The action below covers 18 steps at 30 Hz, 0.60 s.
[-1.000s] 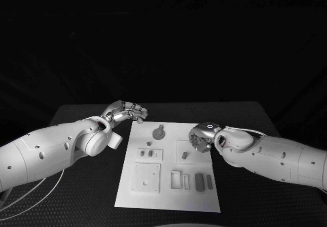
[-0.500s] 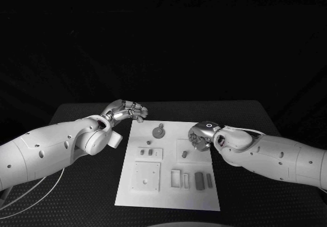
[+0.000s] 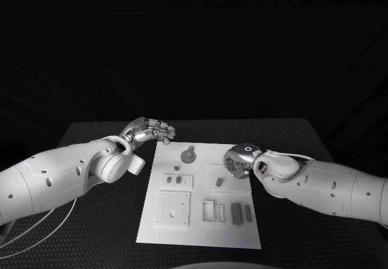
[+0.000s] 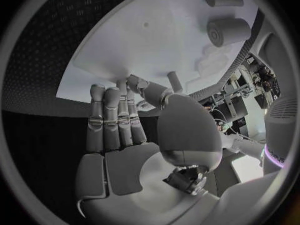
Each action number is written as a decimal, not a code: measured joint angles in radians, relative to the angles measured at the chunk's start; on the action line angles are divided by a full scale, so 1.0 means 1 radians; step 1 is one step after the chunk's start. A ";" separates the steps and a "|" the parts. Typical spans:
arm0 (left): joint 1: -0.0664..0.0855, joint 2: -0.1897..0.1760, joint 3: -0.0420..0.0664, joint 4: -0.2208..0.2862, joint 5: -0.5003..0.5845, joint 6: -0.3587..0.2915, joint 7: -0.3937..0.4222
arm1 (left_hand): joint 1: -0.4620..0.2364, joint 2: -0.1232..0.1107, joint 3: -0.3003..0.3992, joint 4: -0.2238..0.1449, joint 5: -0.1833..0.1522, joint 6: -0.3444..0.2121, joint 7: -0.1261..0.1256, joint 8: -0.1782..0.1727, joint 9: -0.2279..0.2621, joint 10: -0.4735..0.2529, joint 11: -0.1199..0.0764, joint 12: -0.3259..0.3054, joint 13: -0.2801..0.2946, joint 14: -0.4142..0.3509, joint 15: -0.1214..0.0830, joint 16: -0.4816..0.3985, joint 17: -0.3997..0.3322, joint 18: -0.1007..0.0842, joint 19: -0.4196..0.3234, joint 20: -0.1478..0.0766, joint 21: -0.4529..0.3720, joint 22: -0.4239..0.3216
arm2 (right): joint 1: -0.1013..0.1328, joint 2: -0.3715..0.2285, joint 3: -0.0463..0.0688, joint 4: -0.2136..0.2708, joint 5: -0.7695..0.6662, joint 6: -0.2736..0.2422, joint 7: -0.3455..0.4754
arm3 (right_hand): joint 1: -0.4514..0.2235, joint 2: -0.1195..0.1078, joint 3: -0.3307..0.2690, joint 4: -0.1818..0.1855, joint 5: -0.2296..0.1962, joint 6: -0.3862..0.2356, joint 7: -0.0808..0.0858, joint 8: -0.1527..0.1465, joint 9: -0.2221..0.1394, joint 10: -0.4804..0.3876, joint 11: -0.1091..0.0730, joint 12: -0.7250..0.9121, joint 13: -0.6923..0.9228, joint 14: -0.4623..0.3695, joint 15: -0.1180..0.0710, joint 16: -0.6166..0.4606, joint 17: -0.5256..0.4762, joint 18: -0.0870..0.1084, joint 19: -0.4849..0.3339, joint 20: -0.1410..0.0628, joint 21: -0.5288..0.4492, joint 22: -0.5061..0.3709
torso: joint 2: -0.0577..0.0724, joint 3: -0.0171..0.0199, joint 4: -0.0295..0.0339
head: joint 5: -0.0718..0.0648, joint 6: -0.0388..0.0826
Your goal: Assemble the parts on the task board
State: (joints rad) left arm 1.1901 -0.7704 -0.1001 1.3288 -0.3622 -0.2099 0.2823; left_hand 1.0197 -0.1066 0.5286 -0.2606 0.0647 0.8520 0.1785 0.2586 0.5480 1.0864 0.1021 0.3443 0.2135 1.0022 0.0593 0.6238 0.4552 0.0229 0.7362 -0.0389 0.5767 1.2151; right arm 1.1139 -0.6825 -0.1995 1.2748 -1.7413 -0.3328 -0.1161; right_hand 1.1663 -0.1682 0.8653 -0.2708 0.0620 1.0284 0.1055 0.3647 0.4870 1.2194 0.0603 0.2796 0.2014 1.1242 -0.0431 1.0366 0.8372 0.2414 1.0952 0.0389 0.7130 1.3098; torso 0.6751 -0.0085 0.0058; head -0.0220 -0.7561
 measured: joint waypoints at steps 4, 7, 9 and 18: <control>0.000 0.000 0.000 0.000 0.001 0.000 0.000 | 0.000 0.000 0.000 0.000 0.000 0.000 0.000 0.000 0.000 0.000 0.000 0.000 0.000 0.000 0.000 0.000 0.001 0.000 0.000 0.000 -0.004 0.001 | -0.002 0.001 -0.001 0.001 -0.008 -0.008 -0.005 | 0.000 0.000 0.004 -0.004 0.000 0.011 -0.005 0.007 0.001 0.014 -0.003 0.000 0.007 0.007 -0.004 0.003 0.005 0.000 0.007 -0.007 0.011 0.000 | 0.000 0.0002 0.0000 | 0.001 -0.001; 0.000 0.000 0.000 0.001 0.001 0.000 -0.001 | 0.000 0.000 0.000 0.000 0.000 0.000 0.000 0.000 0.000 0.000 0.000 0.000 0.000 0.000 0.000 0.000 0.001 0.000 0.000 0.000 -0.004 0.001 | -0.003 0.001 -0.001 0.002 -0.012 -0.013 -0.010 | 0.000 0.000 0.004 -0.004 0.000 0.012 -0.005 0.007 0.005 0.014 -0.003 0.000 0.010 0.007 -0.004 0.004 0.005 0.000 0.009 -0.006 0.011 0.000 | 0.000 0.0004 0.0000 | 0.001 -0.001; 0.000 0.000 0.000 0.001 0.001 0.000 -0.001 | 0.000 0.000 0.000 0.000 0.000 -0.002 0.002 0.000 -0.001 0.000 0.000 -0.004 0.000 0.000 0.000 -0.002 0.002 0.000 0.000 0.000 -0.004 0.001 | -0.003 0.002 -0.002 0.001 -0.015 -0.015 -0.013 | 0.000 0.000 0.004 -0.004 0.000 0.013 -0.005 0.007 0.006 0.018 -0.007 0.000 0.011 0.011 -0.007 0.009 0.008 0.000 0.011 -0.007 0.015 0.000 | 0.000 0.0007 0.0000 | 0.001 -0.001; 0.000 0.000 0.000 0.002 0.002 0.000 -0.002 | 0.000 0.000 0.000 0.000 0.000 -0.004 0.004 -0.004 -0.002 0.000 0.000 -0.005 0.000 0.000 0.000 -0.004 0.006 0.000 0.000 0.000 -0.004 0.002 | -0.003 0.007 -0.002 -0.004 -0.008 -0.017 -0.017 | -0.019 -0.012 0.011 -0.002 0.020 0.020 -0.006 0.007 0.011 0.023 -0.005 0.000 0.019 0.013 -0.009 0.013 0.013 0.000 0.013 -0.009 0.022 0.000 | 0.000 0.0007 -0.0006 | 0.000 0.000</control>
State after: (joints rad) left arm 1.1901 -0.7707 -0.1001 1.3304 -0.3603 -0.2097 0.2804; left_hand 1.0197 -0.1066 0.5286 -0.2606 0.0647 0.8484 0.1821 0.2548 0.5456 1.0864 0.1021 0.3398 0.2135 1.0022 0.0593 0.6195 0.4615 0.0228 0.7362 -0.0389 0.5728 1.2168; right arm 1.1107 -0.6752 -0.2012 1.2703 -1.7490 -0.3501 -0.1333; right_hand 1.1475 -0.1803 0.8767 -0.2729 0.0817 1.0480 0.0997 0.3715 0.4975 1.2421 0.0553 0.2794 0.2205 1.1369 -0.0516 1.0492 0.8506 0.2413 1.1079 0.0300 0.7355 1.3098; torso 0.6756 -0.0079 0.0053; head -0.0220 -0.7563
